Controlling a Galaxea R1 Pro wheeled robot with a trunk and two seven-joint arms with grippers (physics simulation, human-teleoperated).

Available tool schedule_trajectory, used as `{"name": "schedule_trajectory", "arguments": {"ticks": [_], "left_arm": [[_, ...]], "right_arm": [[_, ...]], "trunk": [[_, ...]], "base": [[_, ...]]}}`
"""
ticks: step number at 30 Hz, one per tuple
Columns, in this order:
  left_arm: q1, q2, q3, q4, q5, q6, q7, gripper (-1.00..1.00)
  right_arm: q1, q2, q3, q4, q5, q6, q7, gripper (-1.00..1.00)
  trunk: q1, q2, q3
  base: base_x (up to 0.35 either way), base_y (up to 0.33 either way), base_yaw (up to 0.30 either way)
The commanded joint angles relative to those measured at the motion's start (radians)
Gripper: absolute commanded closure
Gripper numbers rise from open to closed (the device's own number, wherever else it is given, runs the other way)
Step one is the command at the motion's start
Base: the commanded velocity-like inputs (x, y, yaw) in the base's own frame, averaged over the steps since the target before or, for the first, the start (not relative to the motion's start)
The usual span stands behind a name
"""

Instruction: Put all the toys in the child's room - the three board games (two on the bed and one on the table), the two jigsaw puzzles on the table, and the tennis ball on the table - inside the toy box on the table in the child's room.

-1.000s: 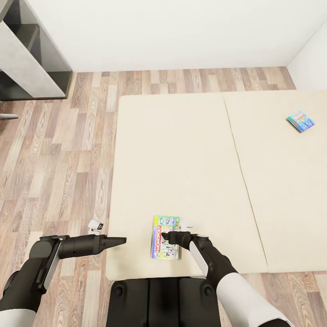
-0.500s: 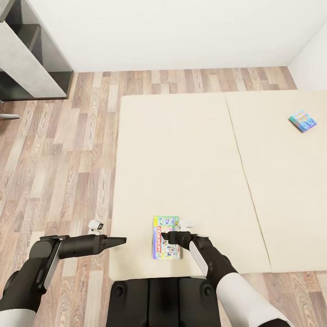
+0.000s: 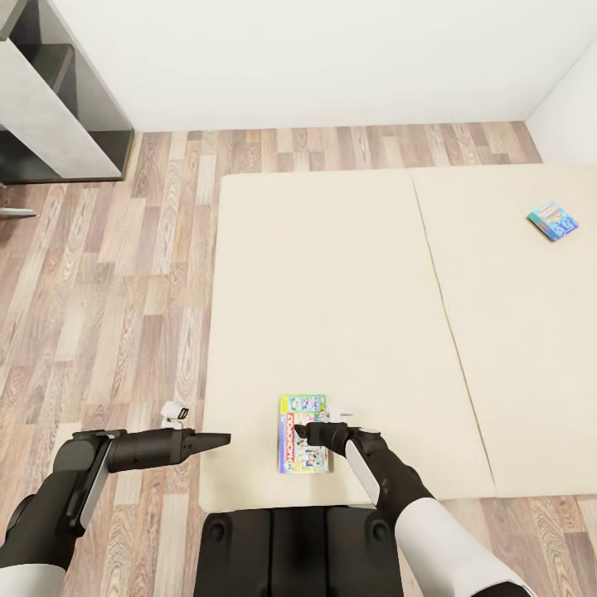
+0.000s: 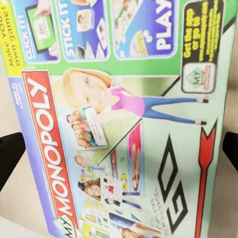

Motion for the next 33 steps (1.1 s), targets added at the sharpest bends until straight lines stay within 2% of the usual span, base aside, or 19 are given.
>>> {"name": "schedule_trajectory", "arguments": {"ticks": [1,33], "left_arm": [[0.000,0.000,0.000,0.000,0.000,0.011,-0.004,-1.00],[0.000,0.000,0.000,0.000,-0.002,0.011,-0.004,-1.00]], "right_arm": [[0.000,0.000,0.001,-0.001,-0.003,0.005,0.000,-1.00],[0.000,0.001,0.001,-0.001,-0.003,0.006,-0.001,-1.00]], "trunk": [[0.001,-0.001,-0.001],[0.001,-0.001,-0.001]], "base": [[0.000,0.000,0.000],[0.000,0.012,0.026]]}}
